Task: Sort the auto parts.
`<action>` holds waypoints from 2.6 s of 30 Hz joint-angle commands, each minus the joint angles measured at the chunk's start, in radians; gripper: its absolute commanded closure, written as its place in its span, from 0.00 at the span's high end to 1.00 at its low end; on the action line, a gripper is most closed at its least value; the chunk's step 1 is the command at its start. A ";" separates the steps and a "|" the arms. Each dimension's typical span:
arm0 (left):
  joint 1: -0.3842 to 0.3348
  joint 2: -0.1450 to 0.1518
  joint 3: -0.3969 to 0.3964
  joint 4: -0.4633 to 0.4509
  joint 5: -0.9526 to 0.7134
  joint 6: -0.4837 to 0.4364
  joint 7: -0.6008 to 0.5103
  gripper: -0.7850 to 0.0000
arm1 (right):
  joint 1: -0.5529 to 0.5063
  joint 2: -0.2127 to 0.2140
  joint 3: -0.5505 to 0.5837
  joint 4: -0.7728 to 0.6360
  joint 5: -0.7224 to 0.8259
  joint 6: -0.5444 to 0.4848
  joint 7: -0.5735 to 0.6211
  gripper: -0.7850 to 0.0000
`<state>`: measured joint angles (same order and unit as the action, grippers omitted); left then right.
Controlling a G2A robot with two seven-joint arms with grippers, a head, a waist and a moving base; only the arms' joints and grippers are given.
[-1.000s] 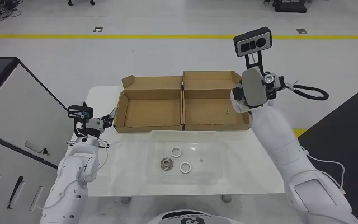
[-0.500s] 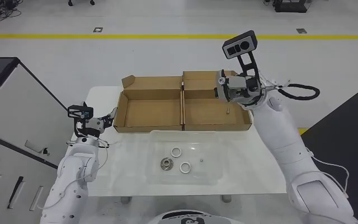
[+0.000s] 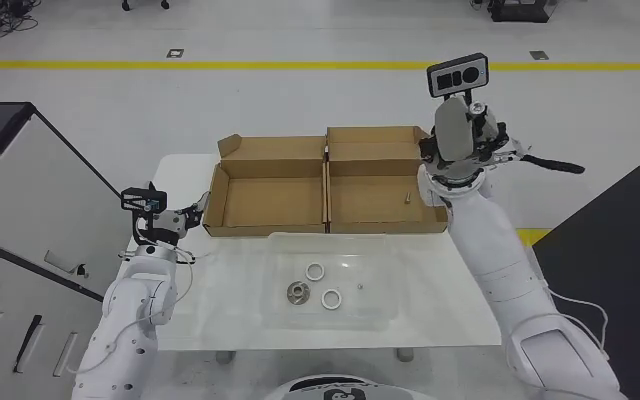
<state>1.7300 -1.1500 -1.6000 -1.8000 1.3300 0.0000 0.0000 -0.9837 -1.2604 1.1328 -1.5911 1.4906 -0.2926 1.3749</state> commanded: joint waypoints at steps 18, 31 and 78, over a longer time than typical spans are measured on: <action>0.000 0.000 0.000 0.000 0.000 0.000 0.000 1.00 | -0.007 0.003 0.055 -0.015 -0.207 0.060 0.005 0.00; 0.000 0.000 0.000 0.000 0.000 0.000 0.000 1.00 | -0.010 -0.013 0.040 -0.018 -0.112 0.053 0.031 0.00; 0.000 0.000 0.000 0.000 0.000 0.000 0.000 1.00 | 0.381 0.236 -0.179 0.239 -1.873 0.286 0.161 0.00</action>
<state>1.7300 -1.1500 -1.6000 -1.8000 1.3300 0.0000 0.0000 -0.6129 -1.0203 0.9821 -1.3668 -0.3642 -0.0072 1.5359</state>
